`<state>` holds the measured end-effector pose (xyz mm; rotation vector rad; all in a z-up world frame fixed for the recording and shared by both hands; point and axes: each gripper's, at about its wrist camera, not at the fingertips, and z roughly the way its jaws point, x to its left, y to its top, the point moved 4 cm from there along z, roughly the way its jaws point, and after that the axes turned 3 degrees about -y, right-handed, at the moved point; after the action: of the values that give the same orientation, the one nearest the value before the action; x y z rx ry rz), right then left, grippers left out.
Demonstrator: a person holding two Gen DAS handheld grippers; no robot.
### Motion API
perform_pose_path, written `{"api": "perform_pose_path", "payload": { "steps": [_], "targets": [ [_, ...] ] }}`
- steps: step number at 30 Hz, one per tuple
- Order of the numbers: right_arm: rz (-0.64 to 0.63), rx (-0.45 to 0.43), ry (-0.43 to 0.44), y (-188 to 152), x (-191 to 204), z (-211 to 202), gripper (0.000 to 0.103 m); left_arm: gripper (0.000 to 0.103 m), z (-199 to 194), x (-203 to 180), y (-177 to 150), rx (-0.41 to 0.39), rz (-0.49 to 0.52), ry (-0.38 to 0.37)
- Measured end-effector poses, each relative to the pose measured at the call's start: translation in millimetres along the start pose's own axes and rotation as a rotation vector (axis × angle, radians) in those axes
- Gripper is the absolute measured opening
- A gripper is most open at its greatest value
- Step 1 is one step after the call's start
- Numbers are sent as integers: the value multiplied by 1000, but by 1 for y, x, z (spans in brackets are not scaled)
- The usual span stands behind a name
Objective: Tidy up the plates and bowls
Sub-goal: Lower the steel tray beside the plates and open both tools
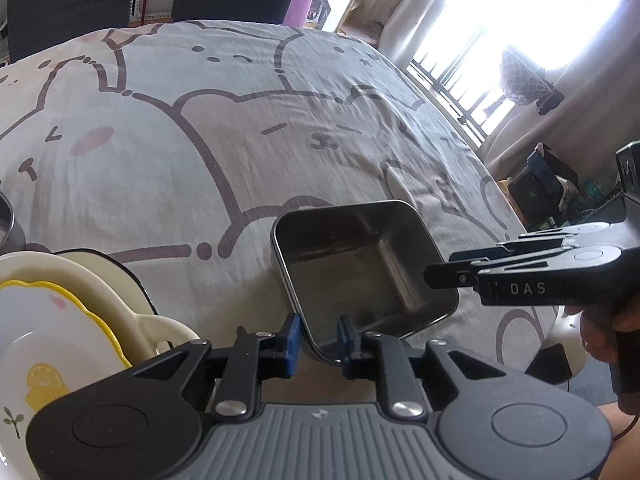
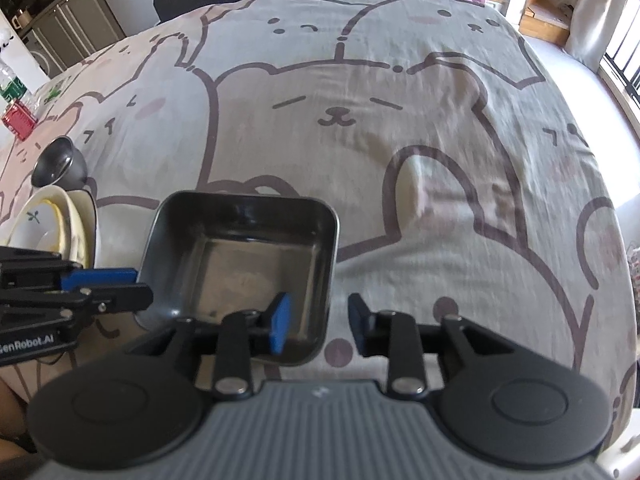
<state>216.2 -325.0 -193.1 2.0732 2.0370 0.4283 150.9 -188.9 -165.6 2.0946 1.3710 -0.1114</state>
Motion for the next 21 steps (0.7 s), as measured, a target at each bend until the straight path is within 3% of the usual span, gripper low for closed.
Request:
{"api": "perform_pose_path", "payload": {
  "steps": [4, 8, 12, 19, 21],
  "targets": [
    [-1, -1, 4, -1, -2, 0, 40, 23, 2, -2, -2, 11, 16, 4],
    [-16, 10, 18, -4, 1, 3, 19, 23, 3, -5, -2, 20, 21, -5],
    [-11, -5, 1, -2, 0, 2, 19, 23, 4, -7, -4, 26, 28, -13],
    [5, -10, 22, -2, -3, -2, 22, 40, 3, -7, -3, 21, 21, -1],
    [14, -17, 35, -4, -4, -5, 28, 40, 1, -8, -2, 17, 19, -2]
  ]
}}
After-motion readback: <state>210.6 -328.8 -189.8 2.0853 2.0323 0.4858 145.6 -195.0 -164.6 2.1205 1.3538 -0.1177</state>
